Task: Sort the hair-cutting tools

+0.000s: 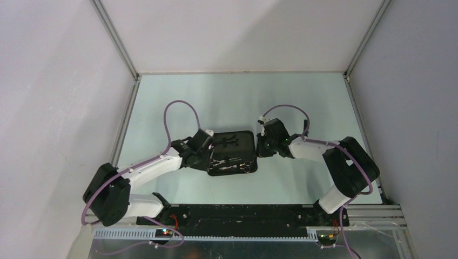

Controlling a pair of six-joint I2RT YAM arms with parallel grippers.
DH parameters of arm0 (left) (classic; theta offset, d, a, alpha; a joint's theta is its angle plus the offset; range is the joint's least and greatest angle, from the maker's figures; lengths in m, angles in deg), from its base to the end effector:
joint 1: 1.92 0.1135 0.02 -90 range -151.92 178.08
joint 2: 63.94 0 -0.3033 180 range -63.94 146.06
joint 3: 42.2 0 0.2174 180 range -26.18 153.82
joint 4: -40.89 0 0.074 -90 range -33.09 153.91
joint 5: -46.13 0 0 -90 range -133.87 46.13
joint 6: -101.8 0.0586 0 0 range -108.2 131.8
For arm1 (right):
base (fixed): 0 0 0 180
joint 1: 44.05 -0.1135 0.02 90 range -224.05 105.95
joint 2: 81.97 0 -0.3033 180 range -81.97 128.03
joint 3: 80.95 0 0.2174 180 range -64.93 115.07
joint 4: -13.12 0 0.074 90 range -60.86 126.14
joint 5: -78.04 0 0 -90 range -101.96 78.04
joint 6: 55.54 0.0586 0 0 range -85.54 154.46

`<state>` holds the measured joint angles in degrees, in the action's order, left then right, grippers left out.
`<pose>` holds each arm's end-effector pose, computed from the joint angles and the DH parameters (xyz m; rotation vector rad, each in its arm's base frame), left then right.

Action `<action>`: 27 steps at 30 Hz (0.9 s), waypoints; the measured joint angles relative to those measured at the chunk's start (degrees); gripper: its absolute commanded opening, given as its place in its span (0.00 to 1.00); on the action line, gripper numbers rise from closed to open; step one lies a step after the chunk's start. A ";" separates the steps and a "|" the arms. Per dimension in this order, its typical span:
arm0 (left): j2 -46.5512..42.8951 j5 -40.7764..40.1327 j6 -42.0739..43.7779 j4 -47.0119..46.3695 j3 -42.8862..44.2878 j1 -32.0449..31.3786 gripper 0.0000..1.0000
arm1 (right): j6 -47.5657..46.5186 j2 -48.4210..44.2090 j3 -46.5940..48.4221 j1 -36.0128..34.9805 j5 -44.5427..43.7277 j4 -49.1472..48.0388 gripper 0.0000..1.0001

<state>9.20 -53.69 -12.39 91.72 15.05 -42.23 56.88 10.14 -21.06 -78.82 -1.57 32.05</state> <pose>0.1538 -0.1174 0.2232 0.3320 2.6864 -0.1009 0.2385 0.1784 0.1982 -0.3566 2.5336 0.6358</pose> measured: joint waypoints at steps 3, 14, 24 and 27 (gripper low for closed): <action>1.11 0.76 -0.52 -0.07 -0.11 0.00 0.43 | 0.00 0.00 0.00 -0.02 -0.02 0.00 0.00; 7.48 2.21 -0.44 -0.90 -0.31 0.00 0.02 | 0.00 0.00 0.00 -0.02 -0.02 0.00 0.00; 8.92 2.51 2.03 1.40 3.56 -0.85 0.00 | -0.04 0.00 0.00 -0.02 -0.70 0.09 0.00; 10.99 2.29 2.91 2.80 5.70 -2.23 0.00 | -0.20 0.00 0.00 -0.02 -1.09 0.09 0.00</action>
<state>20.20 -51.40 -9.48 94.52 20.75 -44.46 56.68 10.14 -21.06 -78.84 -2.66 32.14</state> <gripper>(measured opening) 0.011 0.010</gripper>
